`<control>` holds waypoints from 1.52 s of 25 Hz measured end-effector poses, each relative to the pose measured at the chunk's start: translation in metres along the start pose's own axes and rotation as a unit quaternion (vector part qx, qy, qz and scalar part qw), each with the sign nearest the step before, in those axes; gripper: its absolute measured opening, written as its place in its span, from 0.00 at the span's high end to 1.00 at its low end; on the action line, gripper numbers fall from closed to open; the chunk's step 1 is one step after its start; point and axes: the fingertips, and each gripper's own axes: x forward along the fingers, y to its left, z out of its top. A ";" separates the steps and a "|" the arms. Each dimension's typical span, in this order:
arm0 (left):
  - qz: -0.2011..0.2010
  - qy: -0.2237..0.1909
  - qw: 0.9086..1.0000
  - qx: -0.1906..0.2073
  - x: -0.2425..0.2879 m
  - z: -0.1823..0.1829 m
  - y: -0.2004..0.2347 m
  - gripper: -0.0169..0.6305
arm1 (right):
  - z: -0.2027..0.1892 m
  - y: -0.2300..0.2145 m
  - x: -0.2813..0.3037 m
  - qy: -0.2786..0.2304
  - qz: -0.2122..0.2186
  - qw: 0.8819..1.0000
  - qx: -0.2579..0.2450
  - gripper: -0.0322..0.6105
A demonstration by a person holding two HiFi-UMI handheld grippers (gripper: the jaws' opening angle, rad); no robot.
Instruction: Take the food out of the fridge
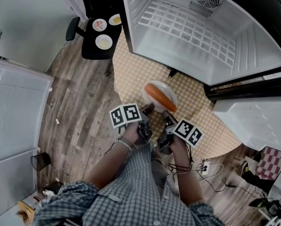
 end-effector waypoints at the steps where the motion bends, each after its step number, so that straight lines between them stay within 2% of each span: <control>1: -0.002 0.002 1.000 0.001 0.000 -0.001 -0.001 0.89 | 0.000 -0.001 0.000 0.000 -0.003 1.000 -0.005 0.86; 4: -0.011 0.010 1.000 0.005 0.000 -0.003 -0.004 0.84 | 0.000 0.000 0.000 0.003 -0.001 1.000 -0.026 0.85; 9: -0.007 0.015 1.000 0.017 -0.009 -0.006 -0.005 0.84 | -0.004 0.003 -0.007 0.016 0.019 0.998 -0.053 0.84; 11: 0.000 0.022 0.999 0.036 -0.013 -0.008 -0.005 0.84 | -0.006 0.005 -0.014 0.020 0.018 0.996 -0.089 0.84; 13: 0.009 0.022 0.998 0.060 -0.017 -0.008 -0.007 0.85 | -0.005 0.006 -0.022 0.021 0.000 0.989 -0.146 0.84; 17: 0.015 0.012 0.991 0.133 -0.025 -0.006 -0.024 0.94 | 0.007 0.017 -0.039 -0.008 -0.013 0.976 -0.216 0.89; 21: -0.007 -0.005 0.977 0.214 -0.032 -0.002 -0.056 0.96 | 0.022 0.033 -0.057 -0.045 -0.013 0.961 -0.274 0.91; 25: -0.018 -0.027 0.960 0.279 -0.037 0.004 -0.088 0.97 | 0.038 0.049 -0.076 -0.077 -0.005 0.953 -0.294 0.92; 31: -0.022 -0.064 0.925 0.375 -0.048 0.010 -0.135 0.97 | 0.068 0.075 -0.113 -0.128 0.010 0.935 -0.332 0.93; 38: -0.042 -0.095 0.888 0.448 -0.064 0.009 -0.188 0.97 | 0.106 0.107 -0.157 -0.202 0.015 0.899 -0.389 0.93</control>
